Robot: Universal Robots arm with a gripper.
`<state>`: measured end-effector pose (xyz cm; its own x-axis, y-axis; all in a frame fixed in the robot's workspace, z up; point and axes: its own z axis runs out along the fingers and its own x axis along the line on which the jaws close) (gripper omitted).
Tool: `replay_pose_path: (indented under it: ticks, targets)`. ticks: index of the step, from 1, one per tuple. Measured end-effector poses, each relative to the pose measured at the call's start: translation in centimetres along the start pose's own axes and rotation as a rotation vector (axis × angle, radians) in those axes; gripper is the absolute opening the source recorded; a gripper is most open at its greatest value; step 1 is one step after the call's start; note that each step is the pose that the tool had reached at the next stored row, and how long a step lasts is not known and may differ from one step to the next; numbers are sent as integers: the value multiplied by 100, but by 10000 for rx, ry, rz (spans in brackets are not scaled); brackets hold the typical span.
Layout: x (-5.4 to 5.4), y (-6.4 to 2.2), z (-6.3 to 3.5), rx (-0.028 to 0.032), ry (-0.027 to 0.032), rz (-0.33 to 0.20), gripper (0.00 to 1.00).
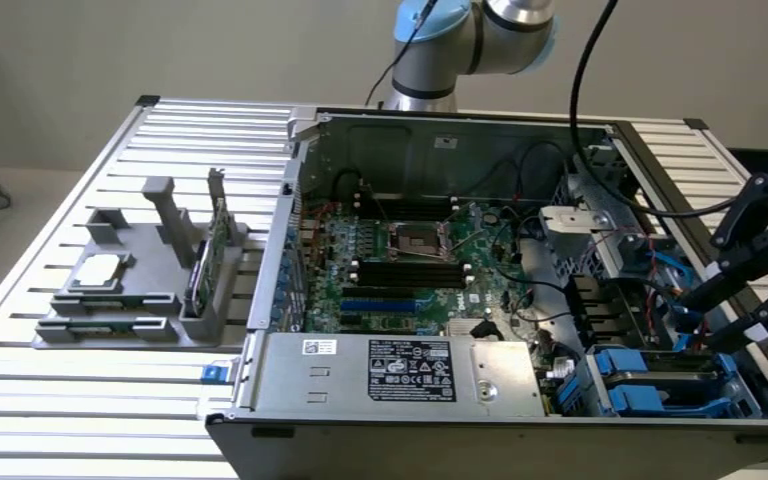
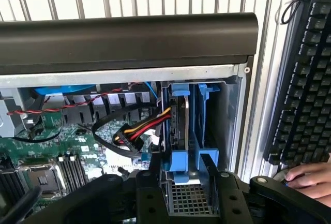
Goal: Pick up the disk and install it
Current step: 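Insert the second disk wire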
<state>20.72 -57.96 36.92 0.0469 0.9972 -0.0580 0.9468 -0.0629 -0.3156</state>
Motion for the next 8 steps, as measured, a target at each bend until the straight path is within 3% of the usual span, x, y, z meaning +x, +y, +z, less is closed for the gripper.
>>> replay_pose_path:
  ticks: [8]
  targets:
    - [-4,-84,25,-1,-4,-6,43]
